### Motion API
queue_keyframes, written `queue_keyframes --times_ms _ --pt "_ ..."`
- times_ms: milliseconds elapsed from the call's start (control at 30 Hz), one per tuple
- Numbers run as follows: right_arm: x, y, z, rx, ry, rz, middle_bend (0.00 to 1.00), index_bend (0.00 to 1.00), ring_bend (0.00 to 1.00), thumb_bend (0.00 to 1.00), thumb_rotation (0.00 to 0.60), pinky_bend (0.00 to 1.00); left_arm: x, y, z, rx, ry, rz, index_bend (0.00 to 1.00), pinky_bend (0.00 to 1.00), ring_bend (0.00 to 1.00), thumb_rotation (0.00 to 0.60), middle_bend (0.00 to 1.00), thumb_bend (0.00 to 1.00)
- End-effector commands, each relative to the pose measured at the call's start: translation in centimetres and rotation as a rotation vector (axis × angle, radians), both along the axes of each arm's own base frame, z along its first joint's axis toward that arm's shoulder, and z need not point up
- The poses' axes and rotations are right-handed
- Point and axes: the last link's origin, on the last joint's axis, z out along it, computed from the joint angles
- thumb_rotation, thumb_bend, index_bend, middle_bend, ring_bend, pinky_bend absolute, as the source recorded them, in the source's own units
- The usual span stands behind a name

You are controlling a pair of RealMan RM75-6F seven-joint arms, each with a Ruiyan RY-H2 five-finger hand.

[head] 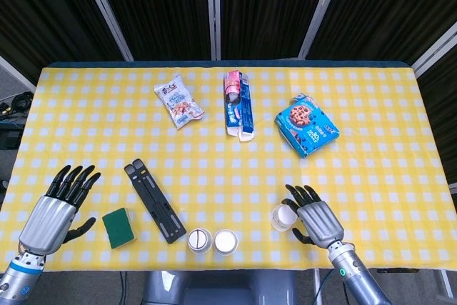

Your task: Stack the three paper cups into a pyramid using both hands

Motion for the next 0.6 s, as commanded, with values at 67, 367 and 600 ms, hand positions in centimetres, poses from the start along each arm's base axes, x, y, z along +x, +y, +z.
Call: queue_keyframes --times_ms 67,367,600 --pt "-0.16 -0.34 -0.32 0.002 0.006 -0.006 0.0 0.25 0.0 0.28 0.6 0.0 0.03 0.0 -0.08 -0.003 0.002 0.0 0.0 0.0 0.0 0.6 0.0 0.23" --pt "-0.7 -0.77 -0.91 0.006 0.012 -0.032 0.03 0.34 0.0 0.31 0.6 0.0 0.09 -0.01 -0.1 -0.007 0.003 -0.002 0.0 0.0 0.0 0.6 0.0 0.23" --pt "-0.3 -0.96 -0.98 -0.018 -0.018 -0.008 0.11 0.43 0.0 0.33 0.6 0.0 0.03 0.02 -0.01 -0.005 0.0 0.002 0.0 0.0 0.0 0.6 0.0 0.23"
